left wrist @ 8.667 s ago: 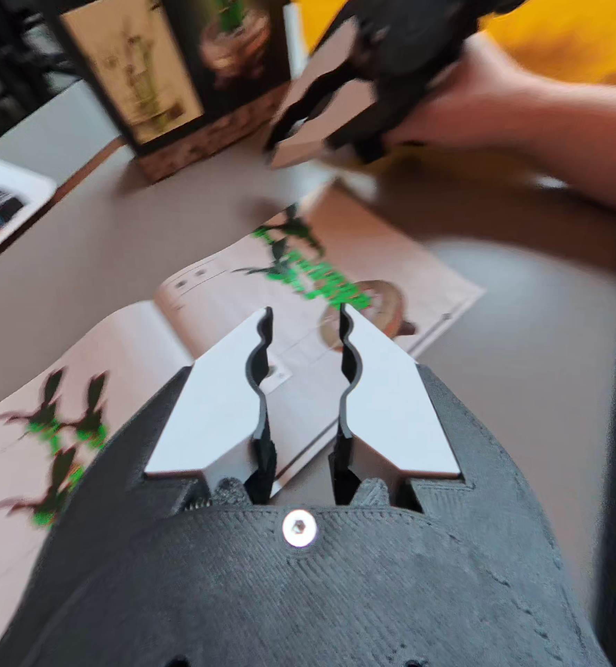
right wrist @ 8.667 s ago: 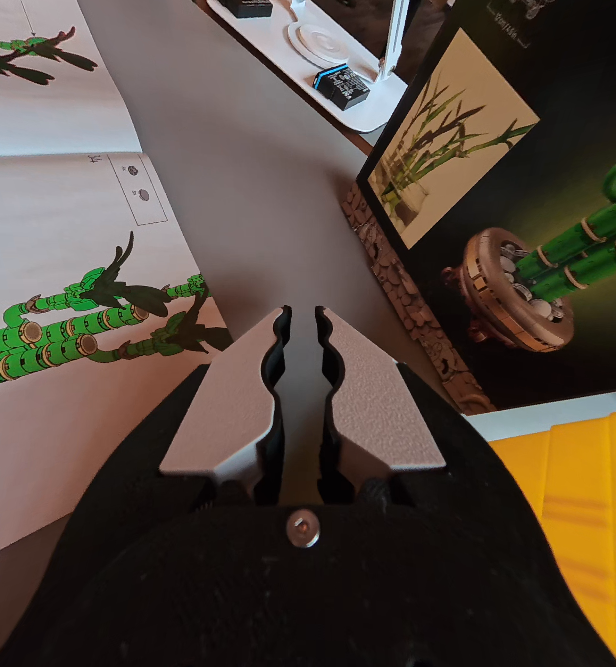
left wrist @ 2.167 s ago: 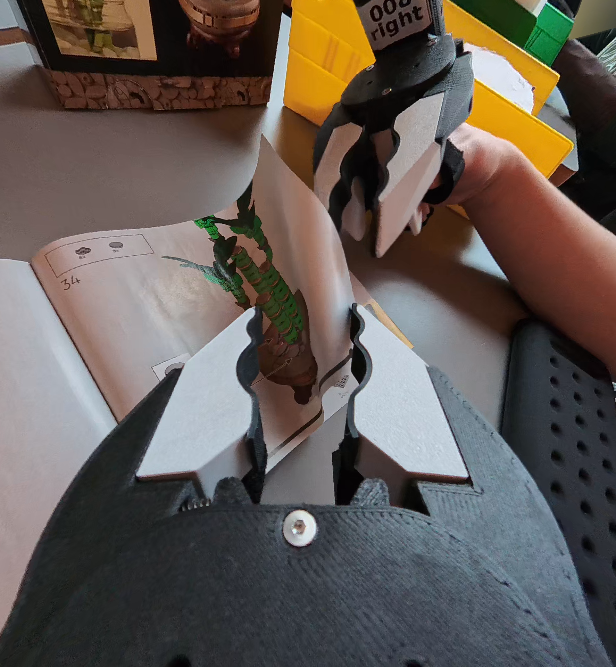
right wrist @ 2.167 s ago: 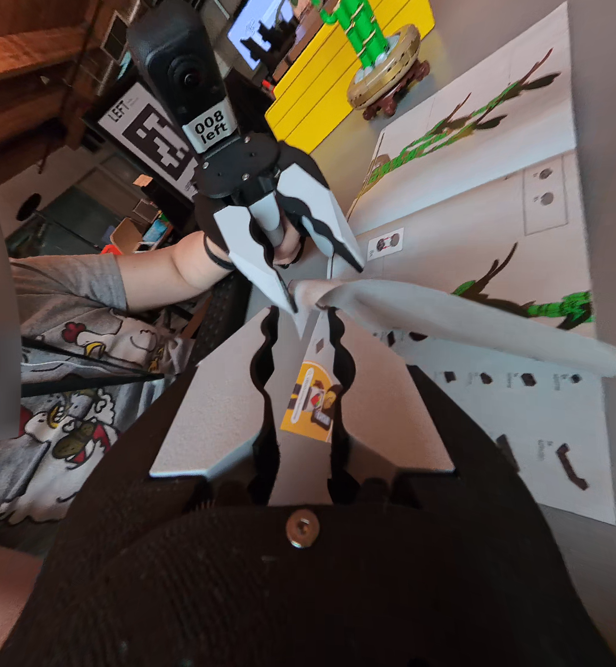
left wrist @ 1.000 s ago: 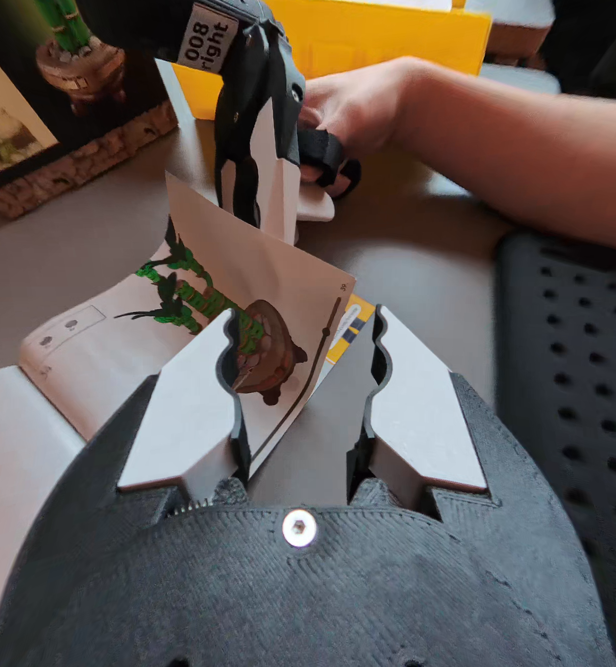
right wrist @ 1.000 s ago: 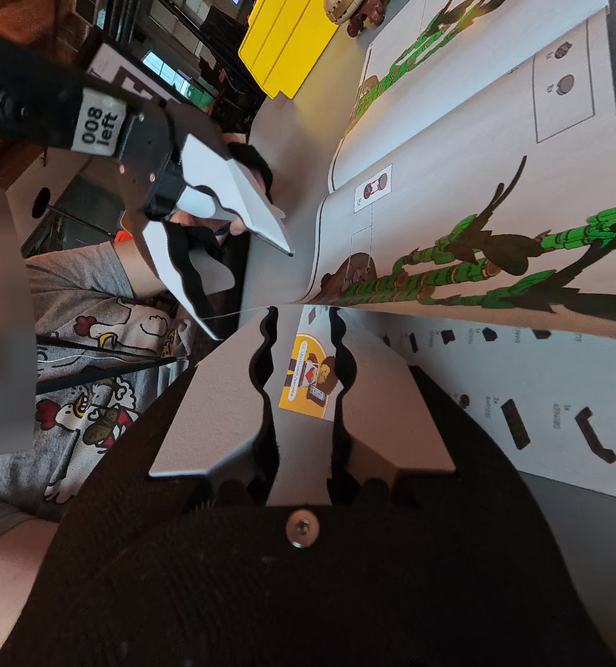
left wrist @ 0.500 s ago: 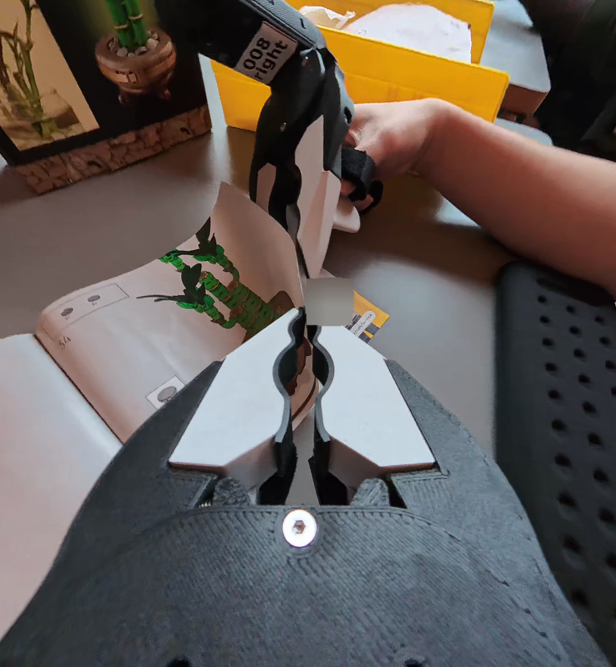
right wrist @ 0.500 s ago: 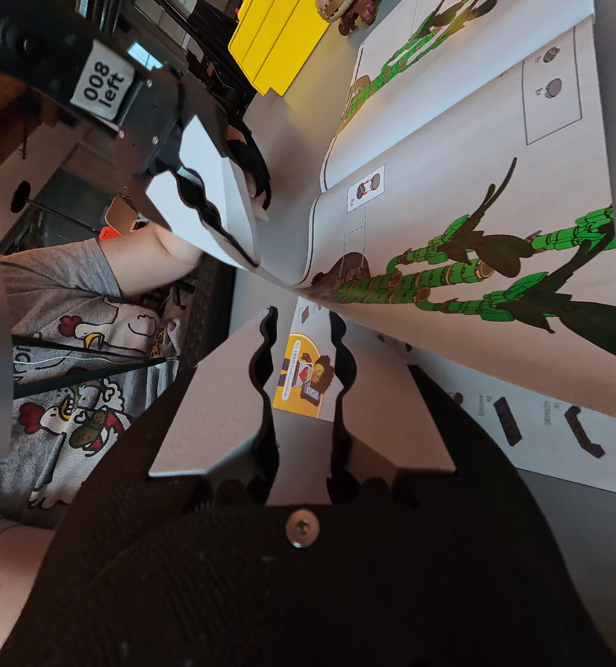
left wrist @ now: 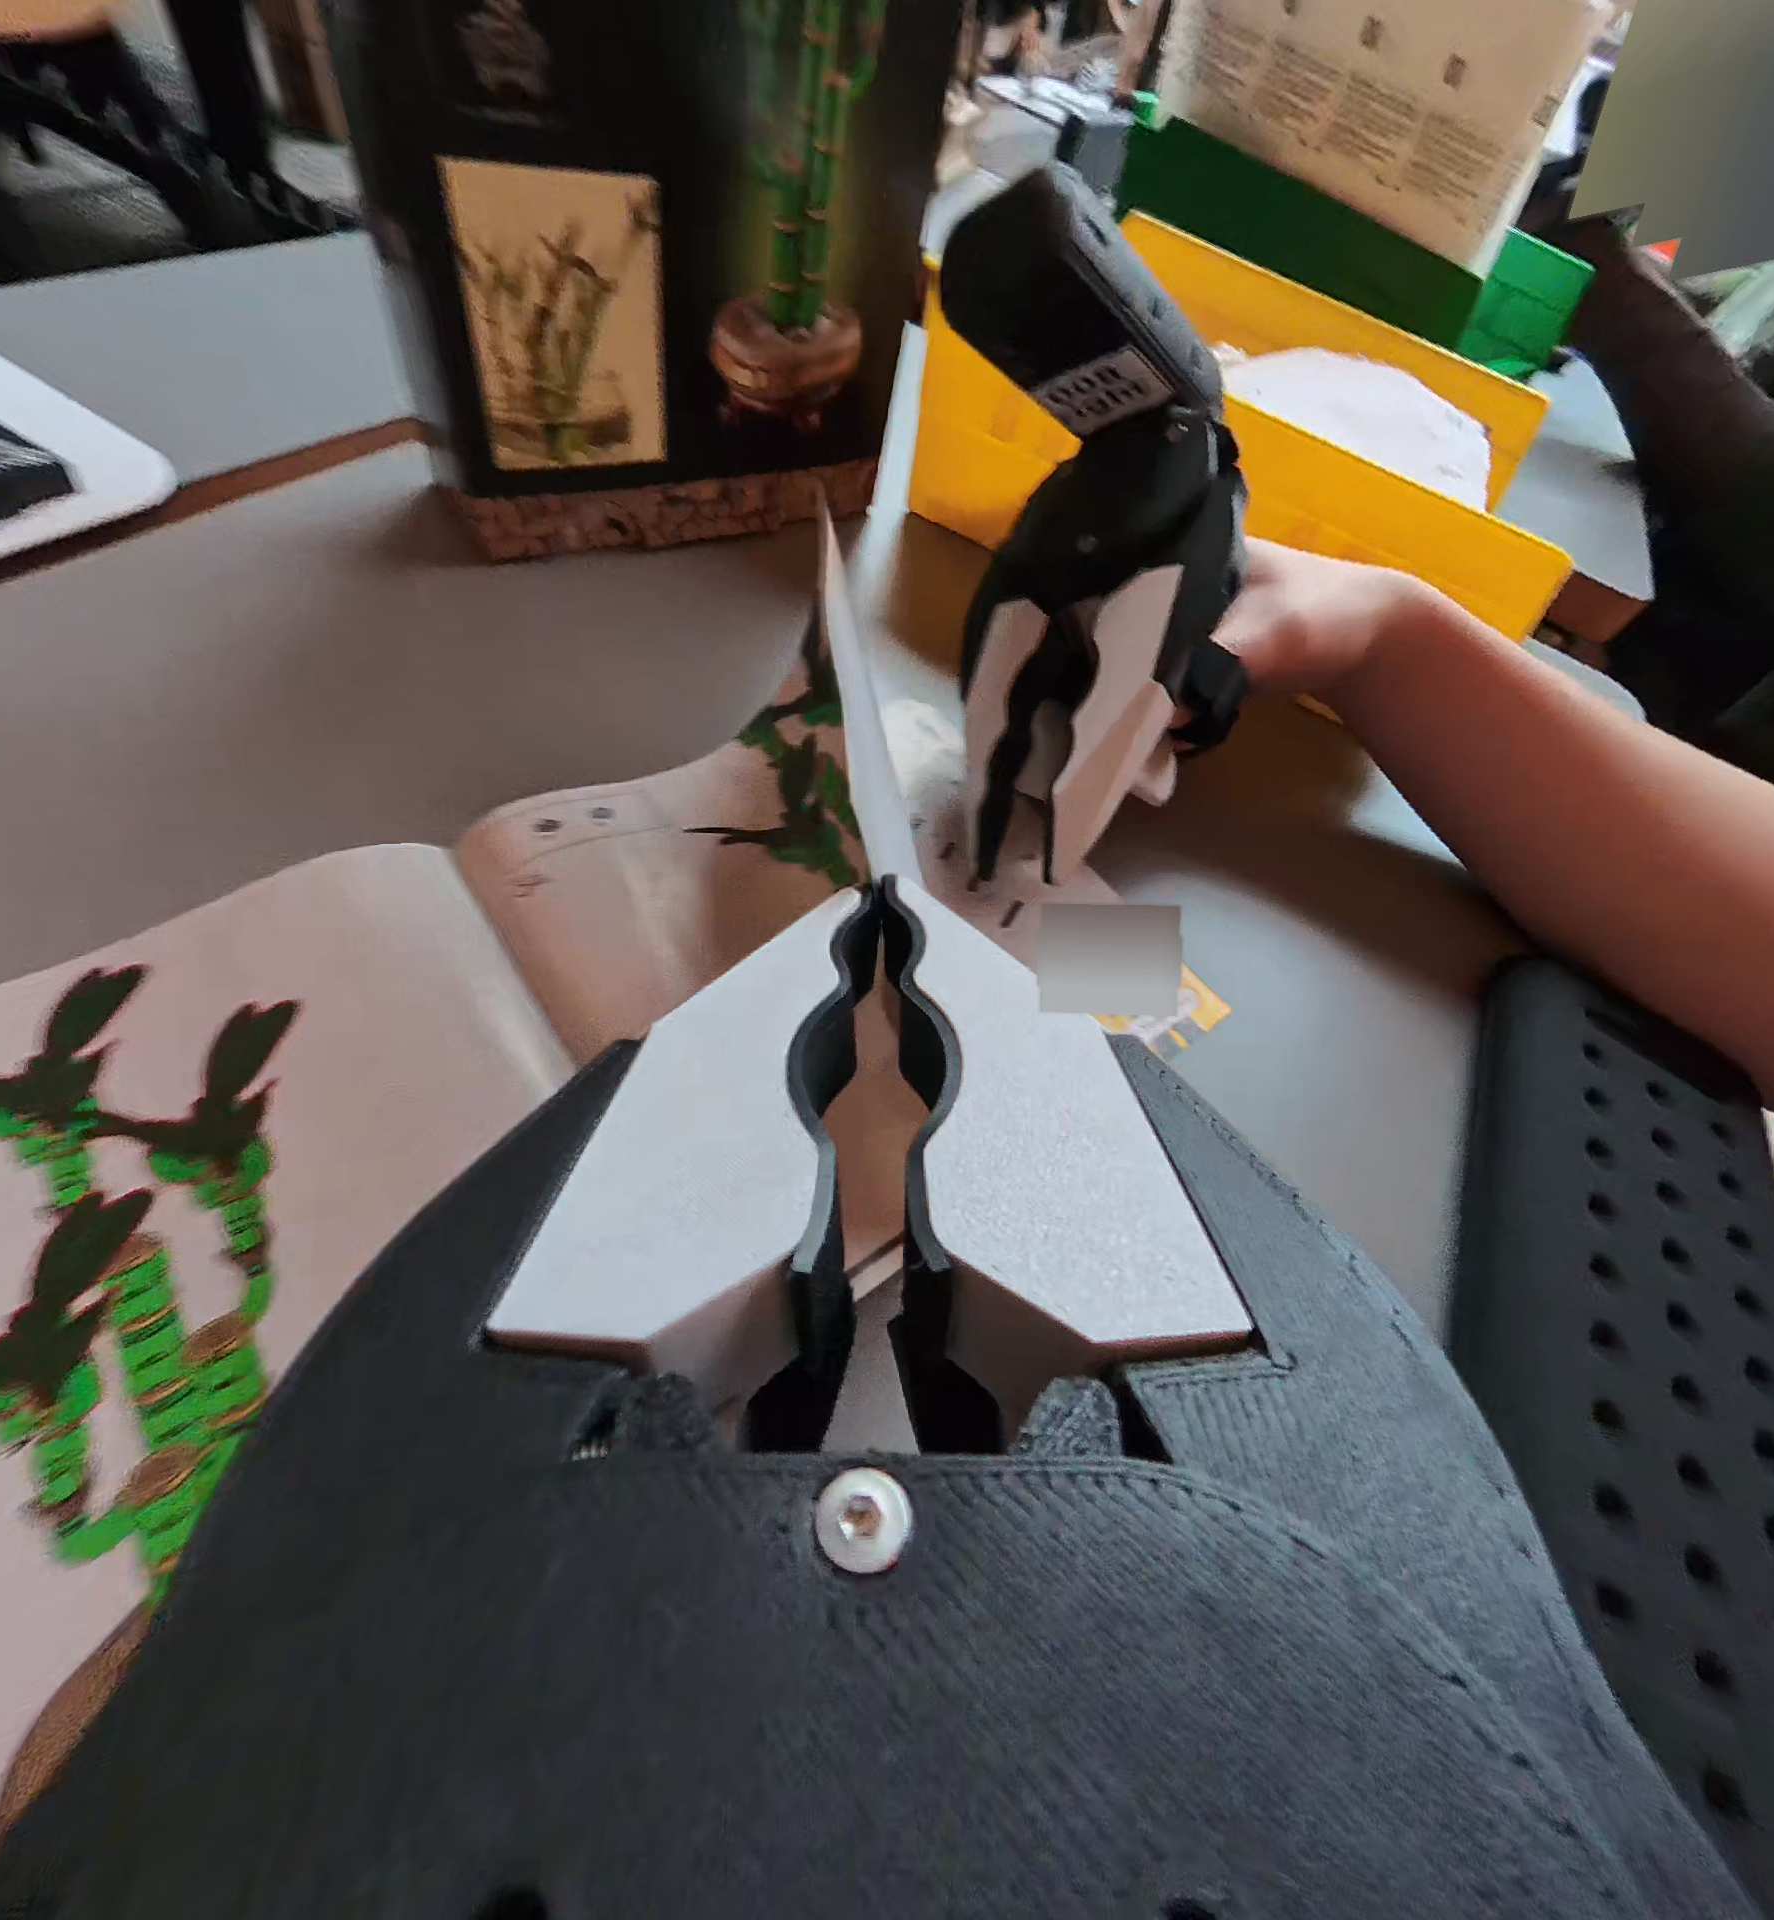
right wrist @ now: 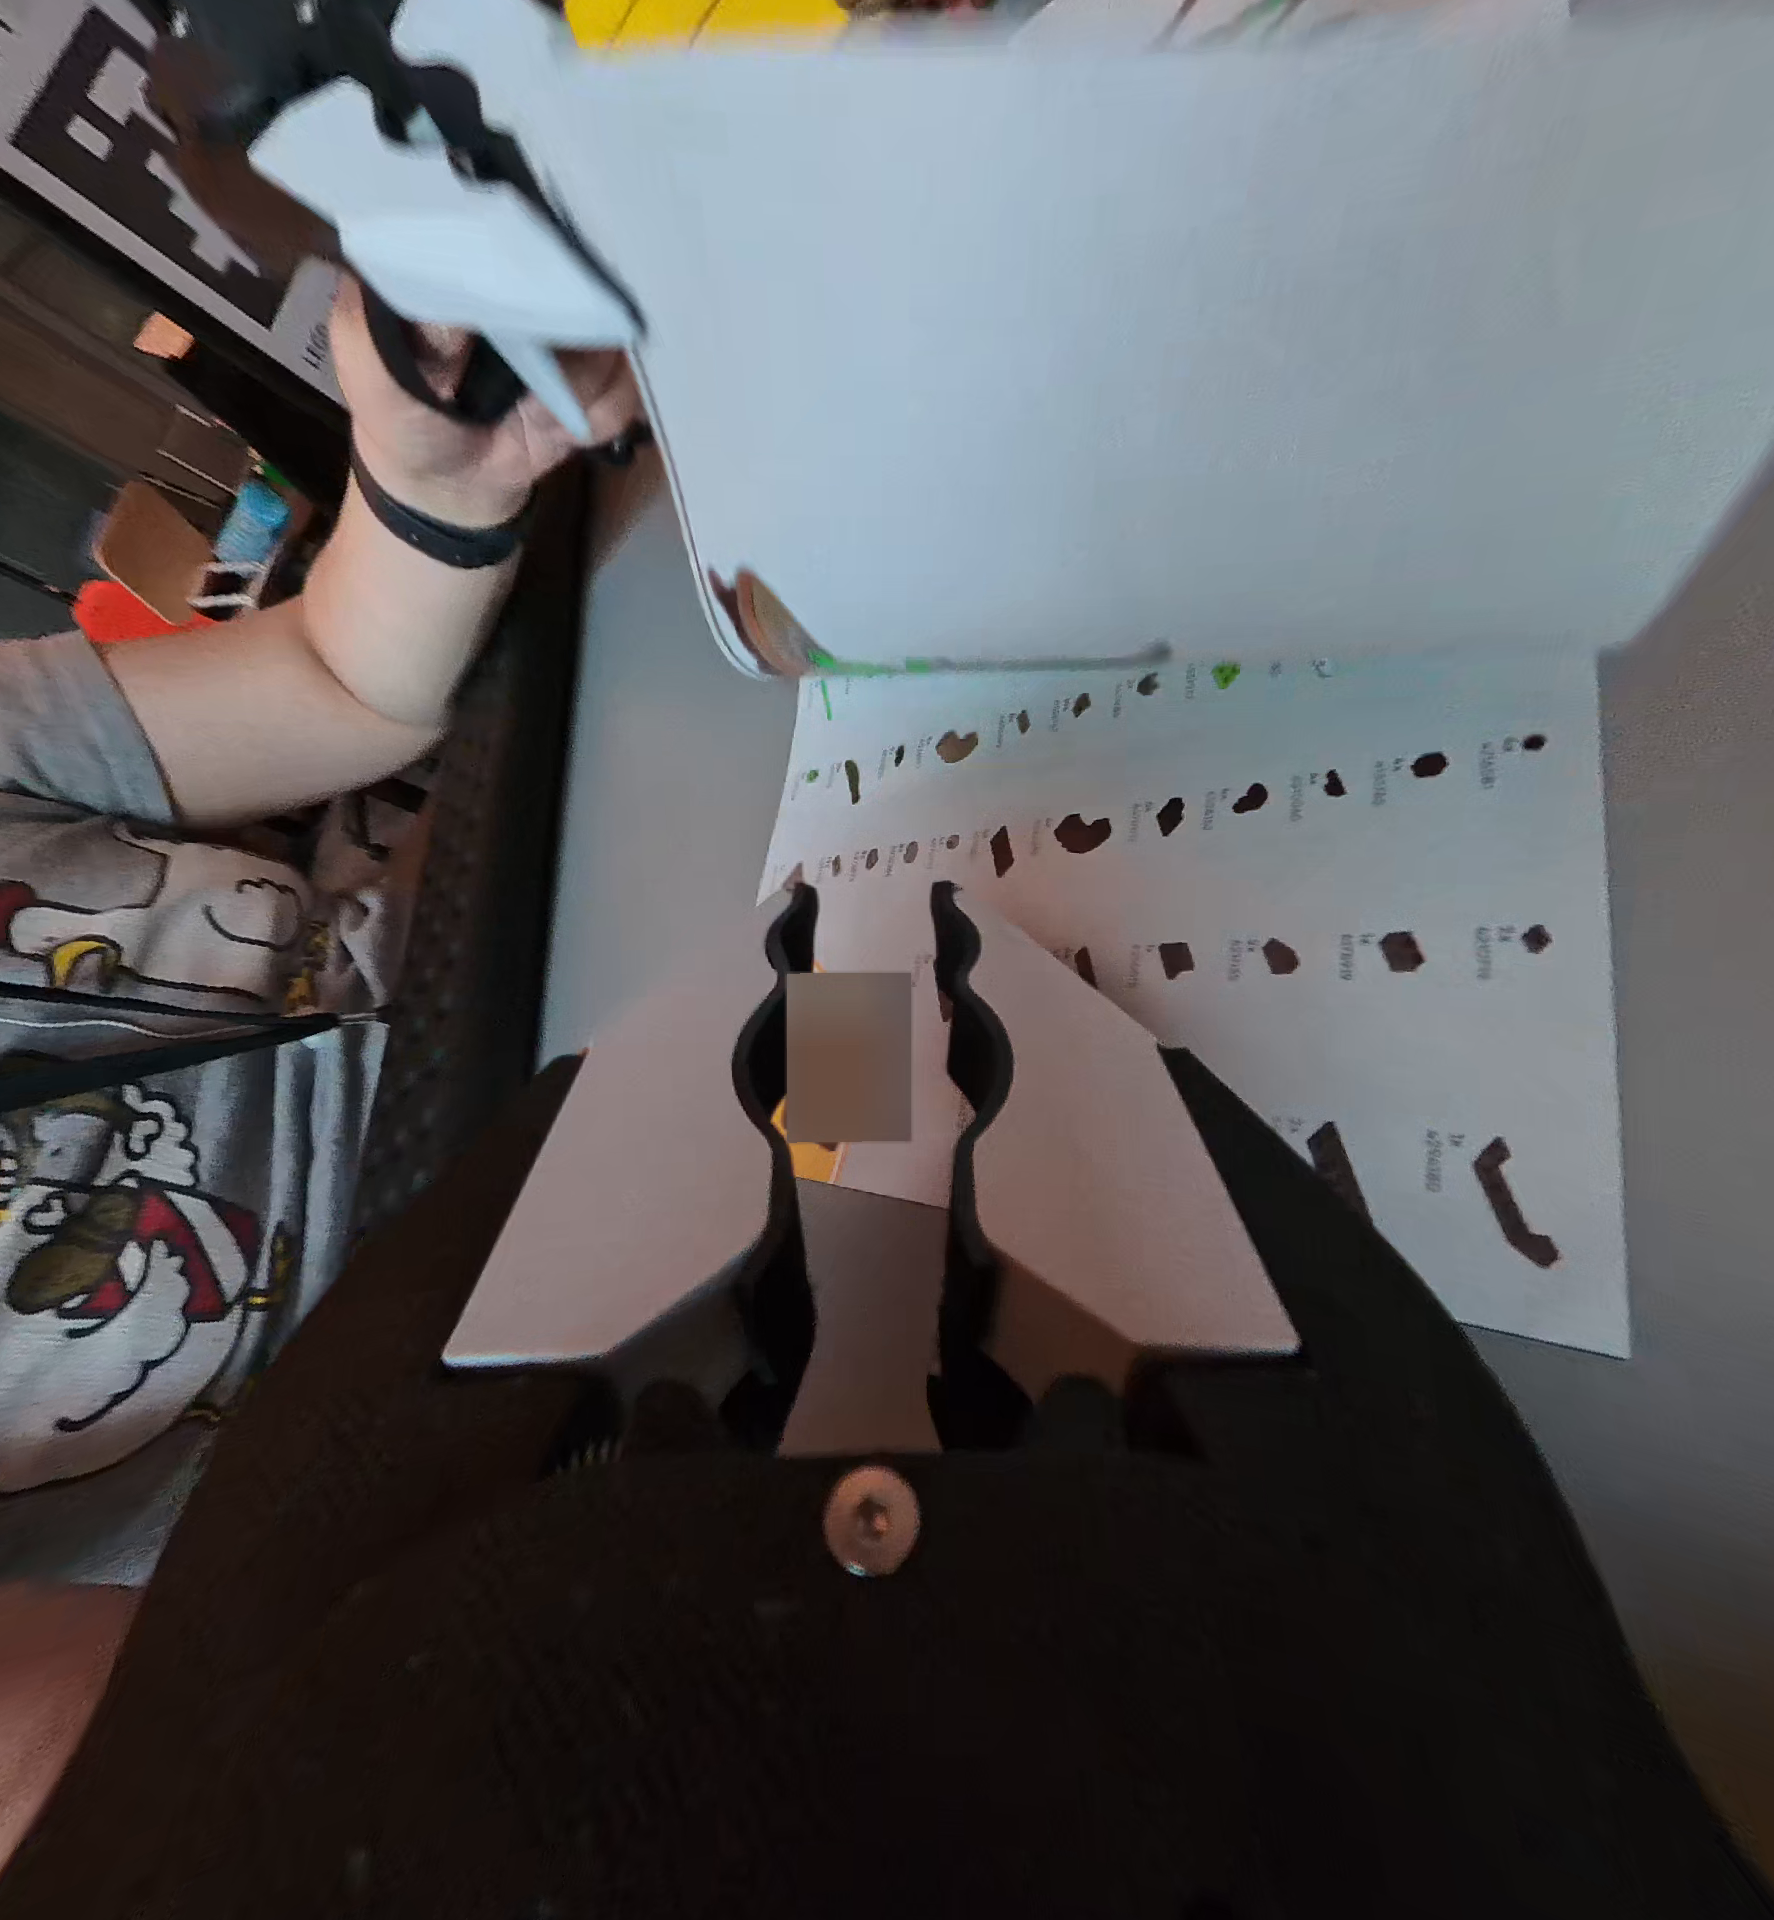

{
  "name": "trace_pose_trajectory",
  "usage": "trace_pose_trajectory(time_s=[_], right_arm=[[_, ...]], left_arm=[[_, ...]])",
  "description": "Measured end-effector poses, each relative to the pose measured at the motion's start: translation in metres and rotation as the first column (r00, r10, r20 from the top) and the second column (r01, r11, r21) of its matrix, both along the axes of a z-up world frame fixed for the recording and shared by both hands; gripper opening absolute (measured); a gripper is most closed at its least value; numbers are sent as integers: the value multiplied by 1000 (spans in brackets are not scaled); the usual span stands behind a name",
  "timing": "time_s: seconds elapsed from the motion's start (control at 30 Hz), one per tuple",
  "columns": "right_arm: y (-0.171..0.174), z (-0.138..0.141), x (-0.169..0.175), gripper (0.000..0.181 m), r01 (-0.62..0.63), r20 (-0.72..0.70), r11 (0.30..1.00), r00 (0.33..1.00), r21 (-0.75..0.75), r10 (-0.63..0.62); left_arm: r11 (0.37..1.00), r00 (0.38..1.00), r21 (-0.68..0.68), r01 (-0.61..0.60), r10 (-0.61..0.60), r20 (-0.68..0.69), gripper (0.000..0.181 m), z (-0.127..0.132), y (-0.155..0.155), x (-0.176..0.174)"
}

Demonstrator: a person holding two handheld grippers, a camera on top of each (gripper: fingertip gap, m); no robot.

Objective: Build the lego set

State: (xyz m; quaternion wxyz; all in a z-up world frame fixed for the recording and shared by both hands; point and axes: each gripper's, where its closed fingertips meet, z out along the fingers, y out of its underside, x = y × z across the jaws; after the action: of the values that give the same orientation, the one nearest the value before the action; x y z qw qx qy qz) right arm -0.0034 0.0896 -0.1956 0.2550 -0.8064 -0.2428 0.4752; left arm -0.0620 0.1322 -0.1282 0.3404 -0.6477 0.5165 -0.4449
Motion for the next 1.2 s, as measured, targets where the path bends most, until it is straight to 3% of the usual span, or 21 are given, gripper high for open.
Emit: trace_pose_trajectory(time_s=[0.27, 0.4, 0.5, 0.6, 0.7, 0.77, 0.87, 0.93, 1.1, 1.2], right_arm=[[7, -7, 4, 14, 4, 136, 993, 990, 115, -20], [9, -10, 6, 10, 0, 184, 989, 983, 148, -27], [15, -7, 10, 1, -8, 258, 968, 965, 252, -58], [26, -5, 20, 0, -26, 390, 916, 910, 400, -144], [45, 1, 45, 0, -90, 564, 793, 751, 603, -343], [52, 10, 50, 0, -138, 577, 700, 687, 701, -443], [50, 1, 45, 0, -98, 574, 757, 717, 645, -396], [51, -5, 47, 0, -90, 579, 772, 717, 629, -388], [52, -4, 50, 0, -73, 560, 762, 724, 644, -403], [53, -4, 56, 0, -33, 531, 763, 737, 646, -417]], left_arm=[[980, 974, -36, -195, 198, 108, 0, 24, 44, -46], [969, 958, -73, -234, 243, 151, 0, 32, 55, -60], [968, 953, -89, -233, 246, 176, 0, 36, 56, -66], [964, 948, -72, -256, 265, 177, 0, 37, 58, -73], [961, 944, -67, -267, 275, 184, 0, 38, 58, -77], [962, 944, -74, -263, 272, 185, 0, 37, 57, -78], [966, 950, -80, -247, 258, 178, 0, 34, 54, -76], [973, 957, -72, -219, 229, 179, 0, 33, 50, -72], [991, 962, -55, 119, -101, 252, 60, 43, -15, -44], [967, 939, -67, 244, -219, 264, 65, 43, -42, -37]])
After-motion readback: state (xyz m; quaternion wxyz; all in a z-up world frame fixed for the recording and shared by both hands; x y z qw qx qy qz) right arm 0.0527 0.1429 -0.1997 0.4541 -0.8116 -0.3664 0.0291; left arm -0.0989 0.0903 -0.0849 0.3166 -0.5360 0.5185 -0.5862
